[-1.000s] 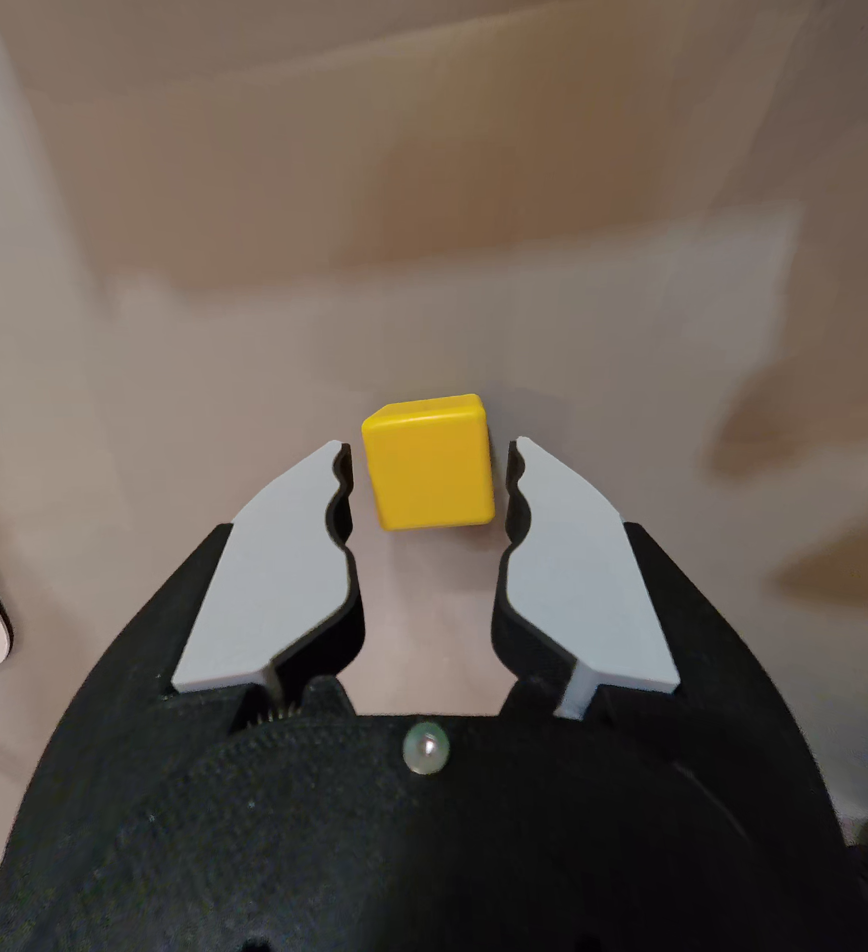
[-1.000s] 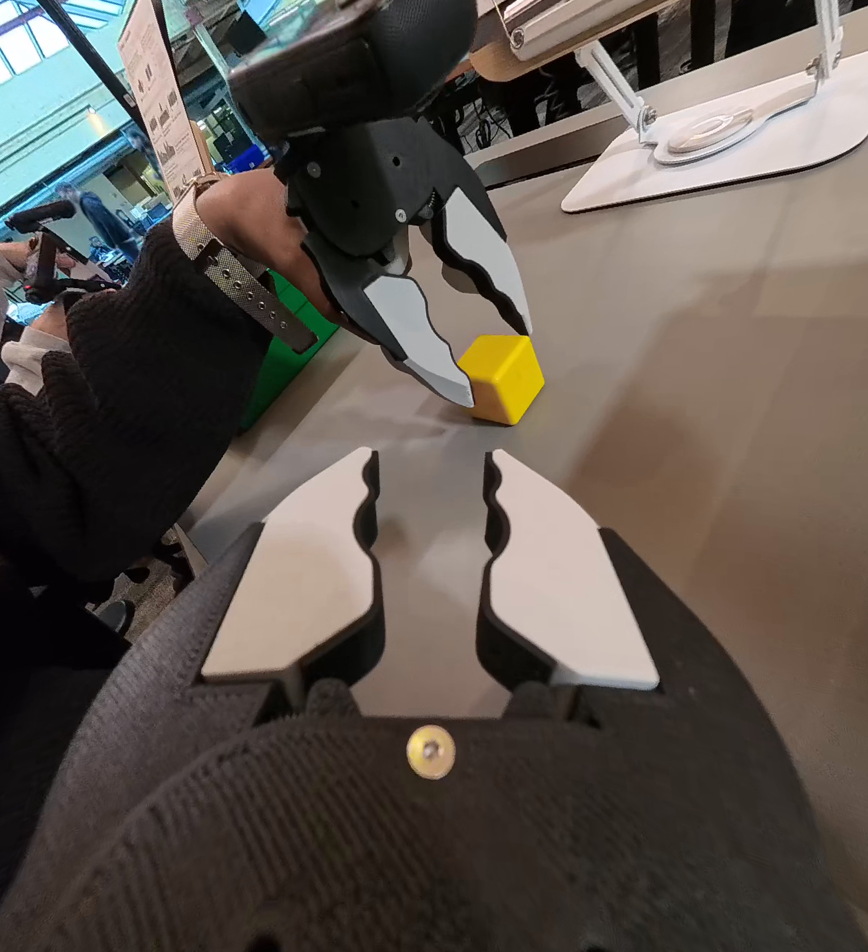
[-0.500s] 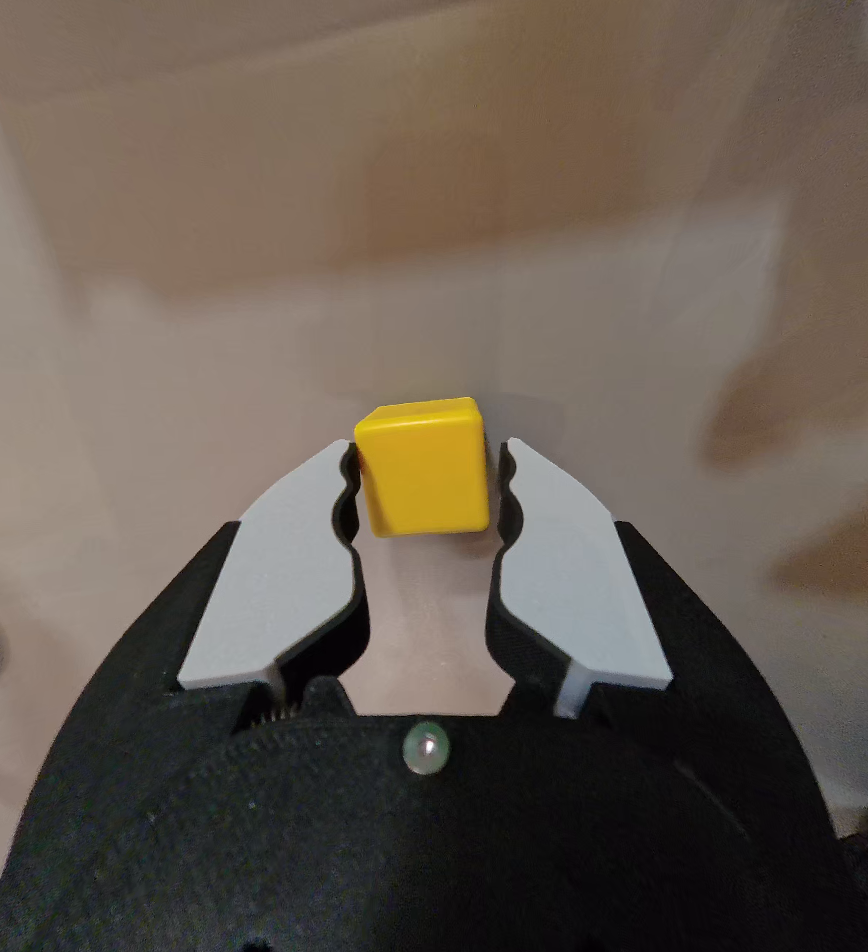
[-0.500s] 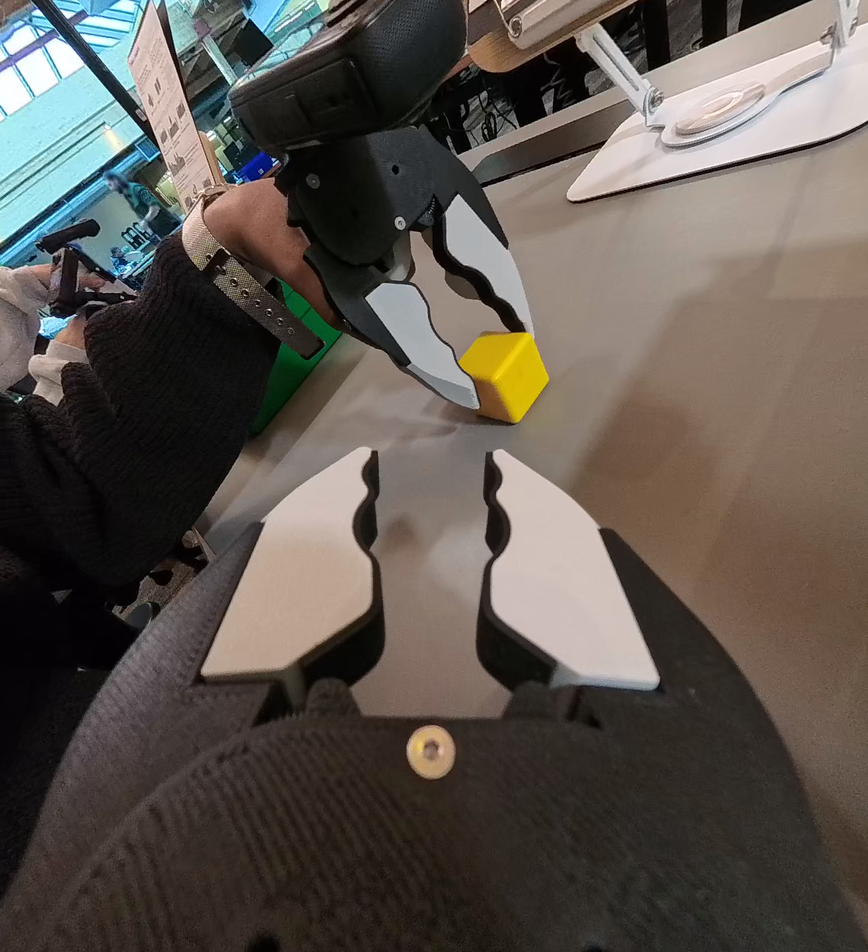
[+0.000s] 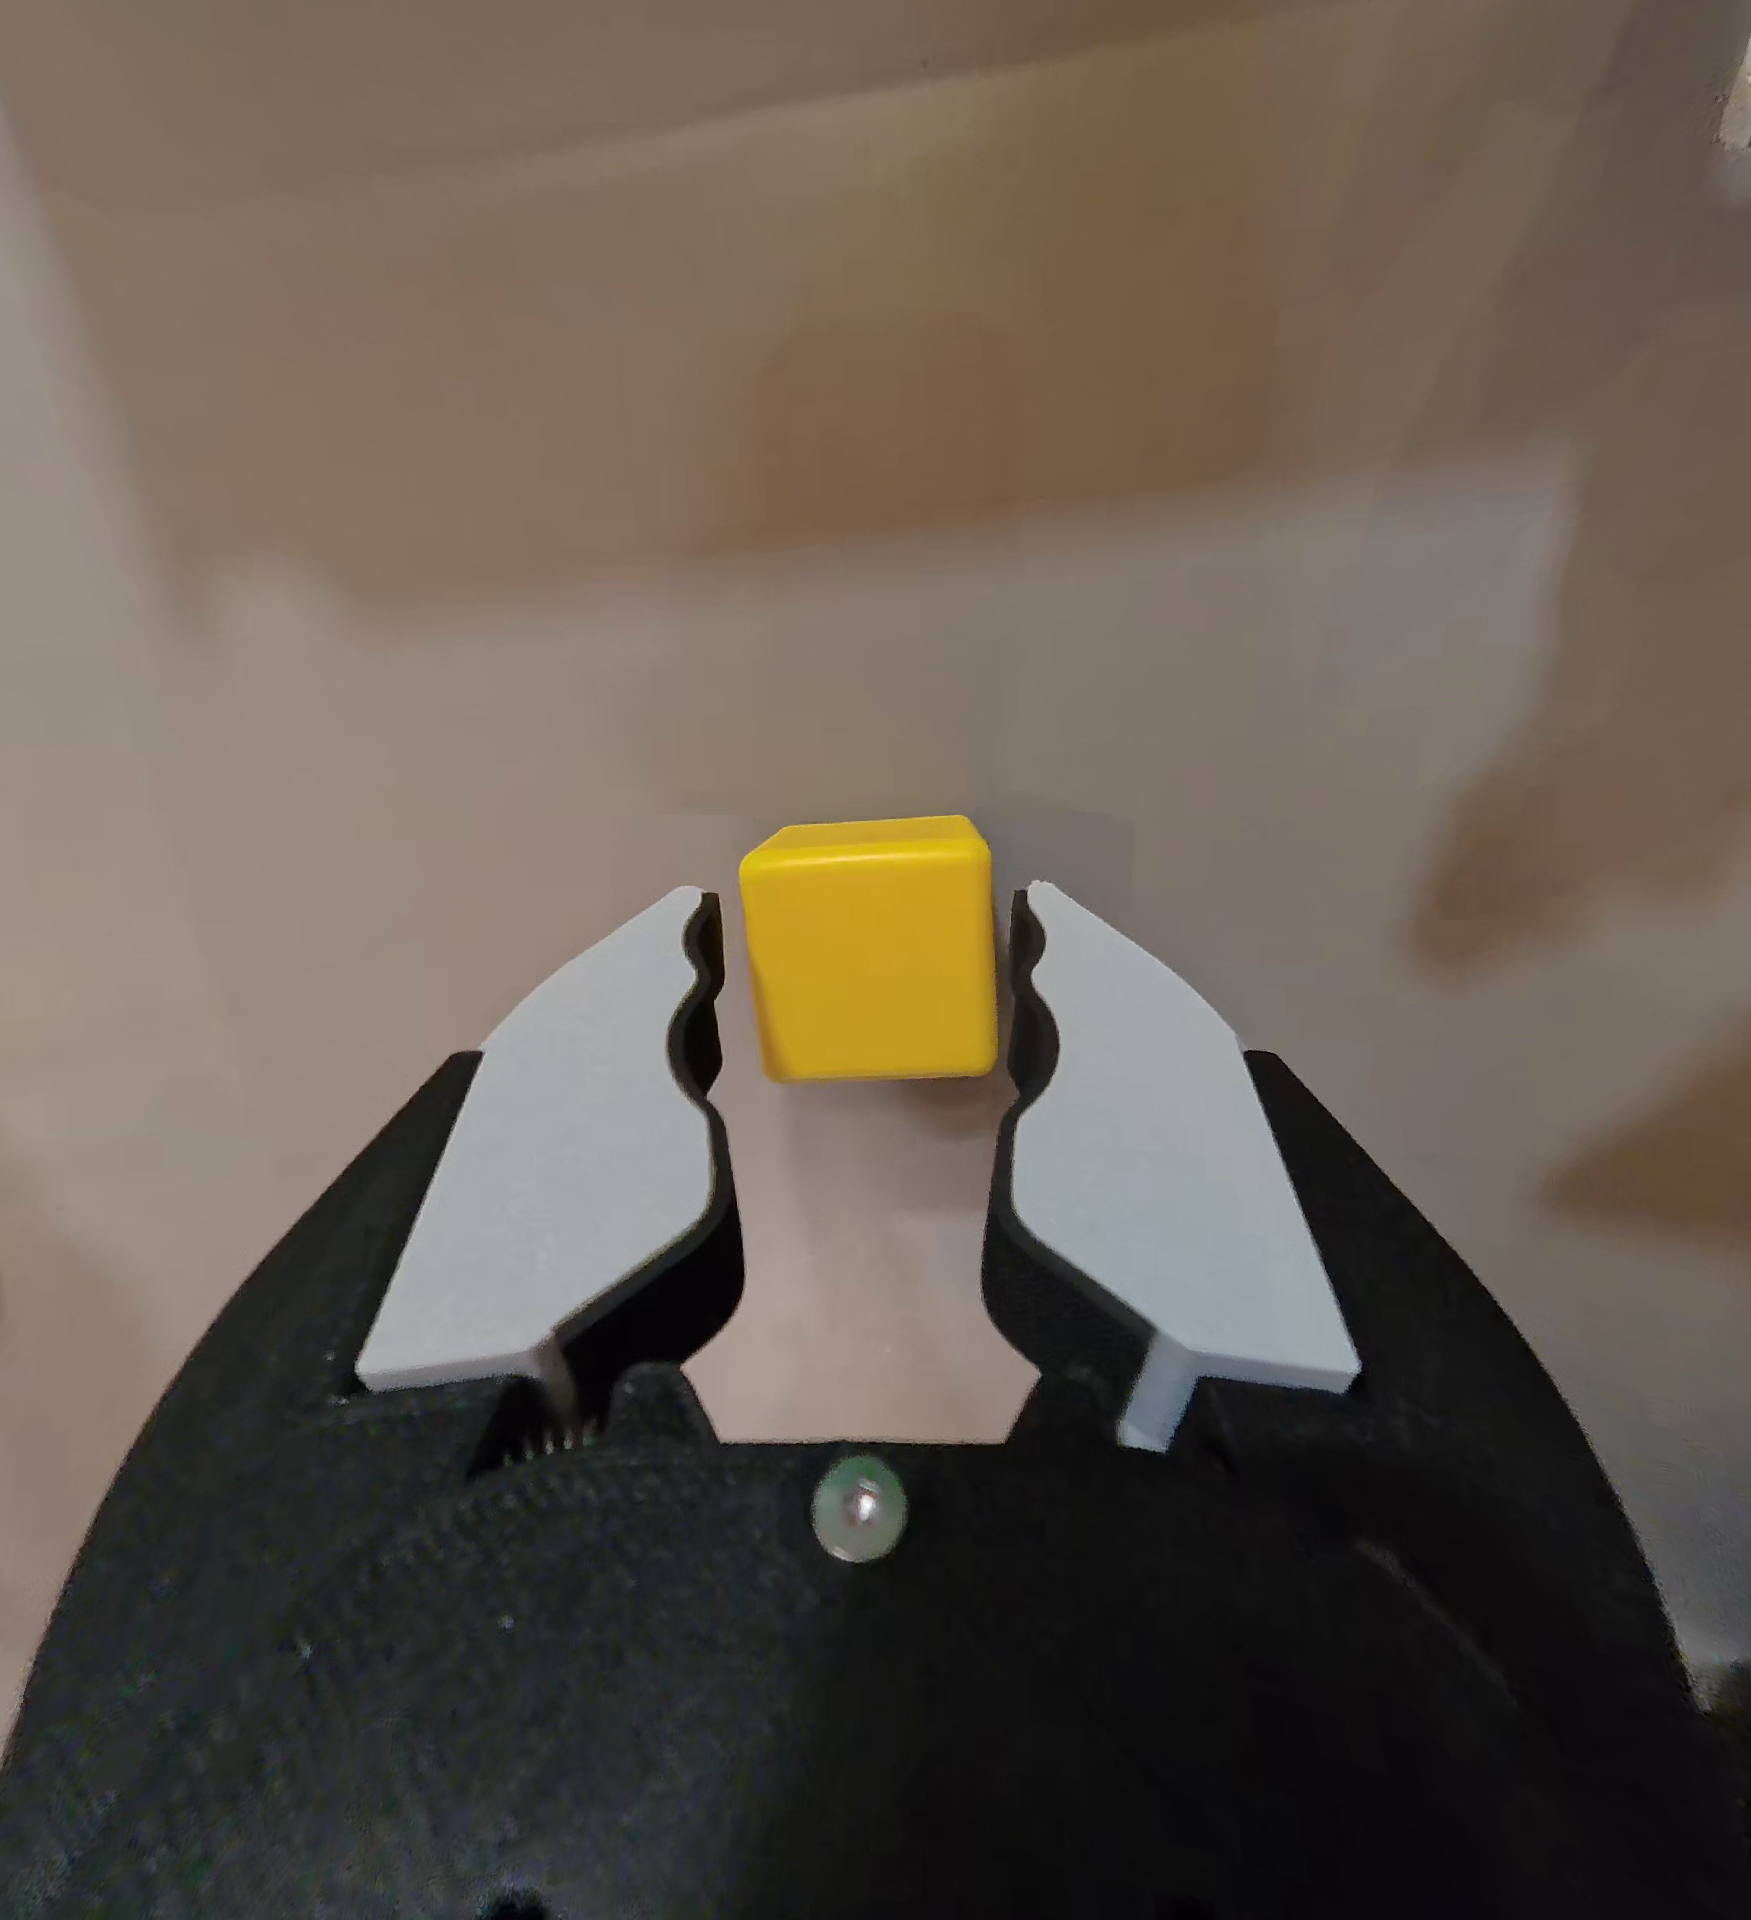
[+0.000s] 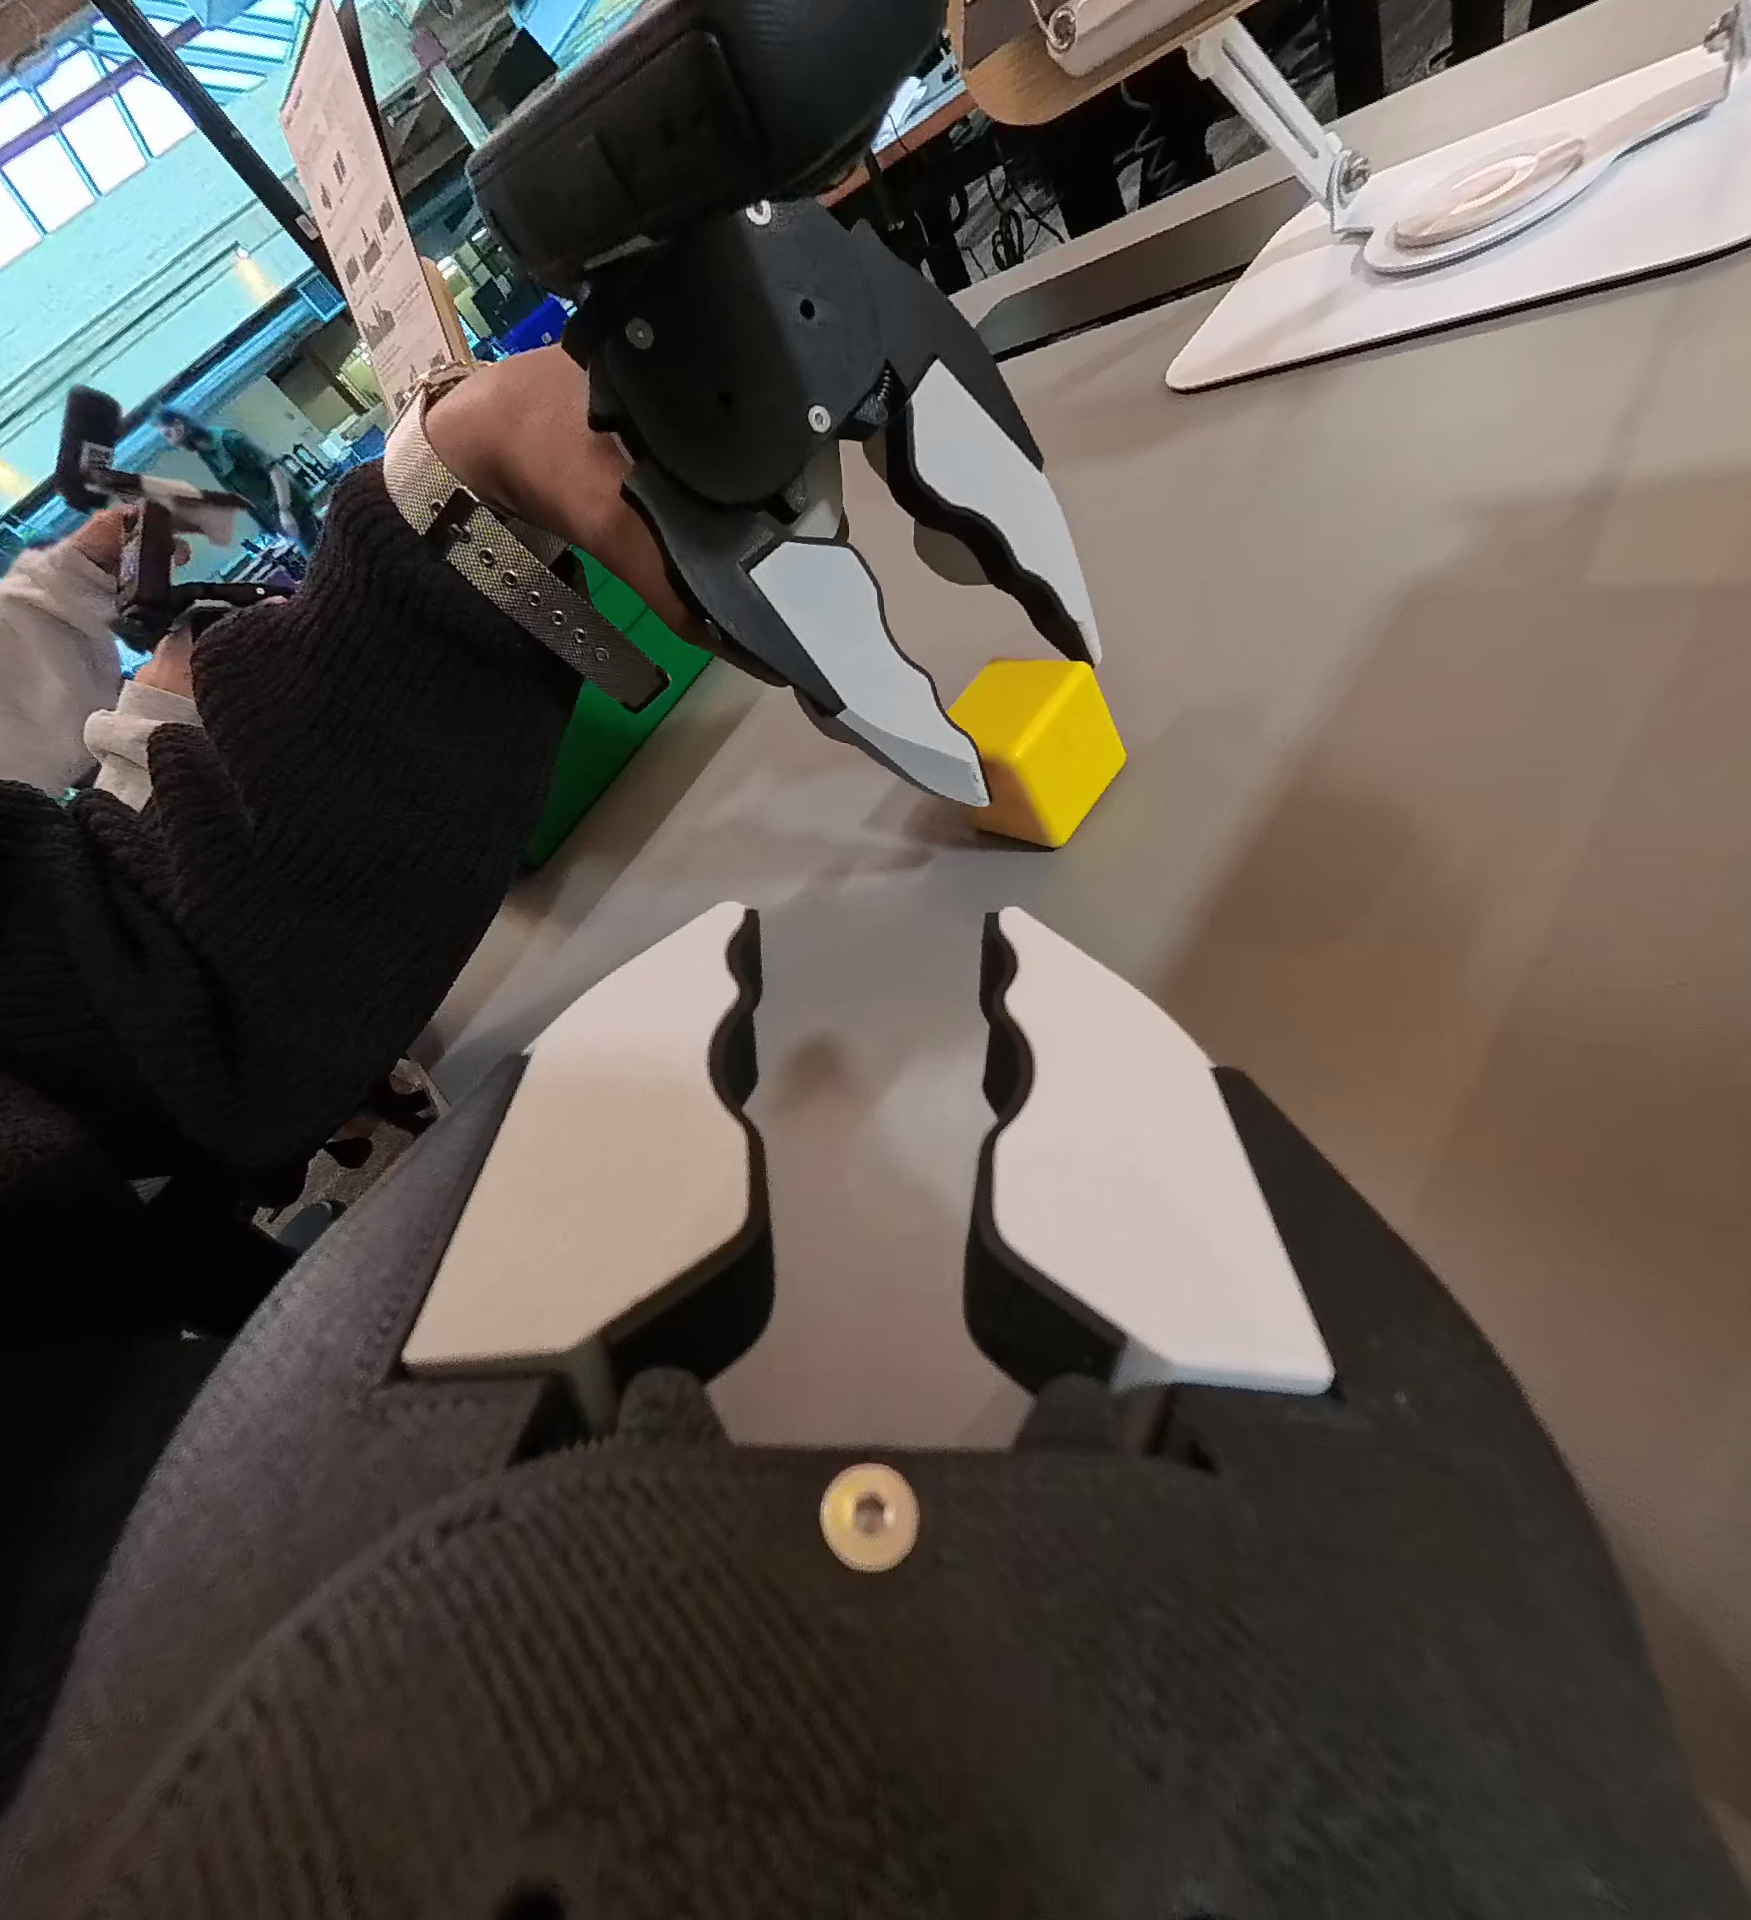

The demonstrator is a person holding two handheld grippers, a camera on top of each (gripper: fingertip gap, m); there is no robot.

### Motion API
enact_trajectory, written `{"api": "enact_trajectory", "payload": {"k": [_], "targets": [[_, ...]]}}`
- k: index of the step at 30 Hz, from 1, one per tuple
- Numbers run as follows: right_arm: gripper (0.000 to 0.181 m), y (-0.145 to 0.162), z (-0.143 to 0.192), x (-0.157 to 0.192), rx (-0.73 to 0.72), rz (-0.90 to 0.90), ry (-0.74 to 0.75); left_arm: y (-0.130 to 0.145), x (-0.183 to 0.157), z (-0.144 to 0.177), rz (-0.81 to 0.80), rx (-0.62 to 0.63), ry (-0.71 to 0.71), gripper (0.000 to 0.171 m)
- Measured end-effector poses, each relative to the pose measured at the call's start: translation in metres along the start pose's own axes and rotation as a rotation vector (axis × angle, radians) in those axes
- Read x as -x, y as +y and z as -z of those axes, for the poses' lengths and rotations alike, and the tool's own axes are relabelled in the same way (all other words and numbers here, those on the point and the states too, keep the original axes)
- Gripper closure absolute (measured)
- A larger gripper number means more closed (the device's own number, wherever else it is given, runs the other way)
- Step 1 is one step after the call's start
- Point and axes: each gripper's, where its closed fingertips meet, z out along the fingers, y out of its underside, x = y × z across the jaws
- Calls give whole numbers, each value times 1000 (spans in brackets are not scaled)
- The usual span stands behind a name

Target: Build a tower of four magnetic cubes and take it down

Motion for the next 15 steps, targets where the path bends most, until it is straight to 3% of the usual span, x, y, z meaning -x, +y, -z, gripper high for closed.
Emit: {"api": "enact_trajectory", "payload": {"k": [15], "targets": [[139, 0, 0, -1, 2, 1, 8, 3, 1, -2, 6, 26, -10, 118]]}}
